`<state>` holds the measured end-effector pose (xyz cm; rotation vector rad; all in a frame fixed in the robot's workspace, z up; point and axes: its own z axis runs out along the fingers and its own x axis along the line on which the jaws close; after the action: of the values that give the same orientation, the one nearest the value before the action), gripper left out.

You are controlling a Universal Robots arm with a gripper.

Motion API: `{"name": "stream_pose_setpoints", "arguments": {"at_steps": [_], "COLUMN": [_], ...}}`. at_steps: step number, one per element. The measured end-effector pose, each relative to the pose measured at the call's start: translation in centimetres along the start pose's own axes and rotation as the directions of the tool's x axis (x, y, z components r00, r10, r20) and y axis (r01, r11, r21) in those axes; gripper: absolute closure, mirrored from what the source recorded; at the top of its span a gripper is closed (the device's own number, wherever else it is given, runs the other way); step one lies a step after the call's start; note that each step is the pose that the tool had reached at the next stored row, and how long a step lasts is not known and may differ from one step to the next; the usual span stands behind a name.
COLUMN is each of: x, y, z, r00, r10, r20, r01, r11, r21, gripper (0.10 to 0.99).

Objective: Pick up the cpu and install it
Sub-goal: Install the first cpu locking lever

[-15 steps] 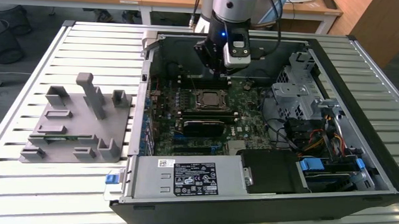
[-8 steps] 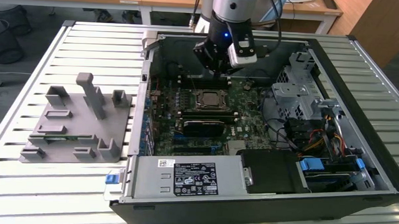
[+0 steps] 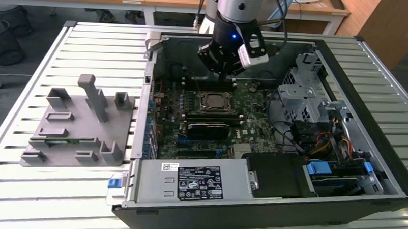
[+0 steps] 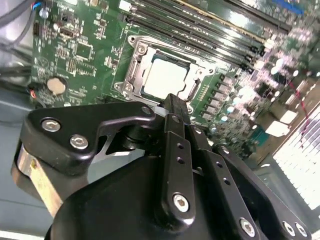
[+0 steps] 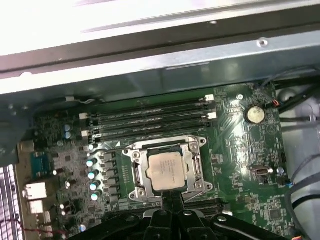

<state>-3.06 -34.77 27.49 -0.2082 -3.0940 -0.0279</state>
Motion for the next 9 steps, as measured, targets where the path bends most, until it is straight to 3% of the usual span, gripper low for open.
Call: {"name": "stream_pose_setpoints", "arguments": {"at_steps": [3,5,7,9], "x": [0.00,0.03,0.12,0.21], "y": [0.00,0.00,-0.01,-0.03], "z": [0.01,0.04,0.07,0.12], "r00": [0.9993,0.9989,0.9985,0.9983], "r10": [-0.038,-0.045,-0.047,-0.051], "r20": [0.0015,0.0153,0.0275,0.0274], "r01": [0.038,0.045,0.047,0.052], "r11": [0.9993,0.9990,0.9988,0.9981], "r21": [0.001,-0.002,-0.012,-0.033], "gripper": [0.980,0.980,0.980,0.980]}}
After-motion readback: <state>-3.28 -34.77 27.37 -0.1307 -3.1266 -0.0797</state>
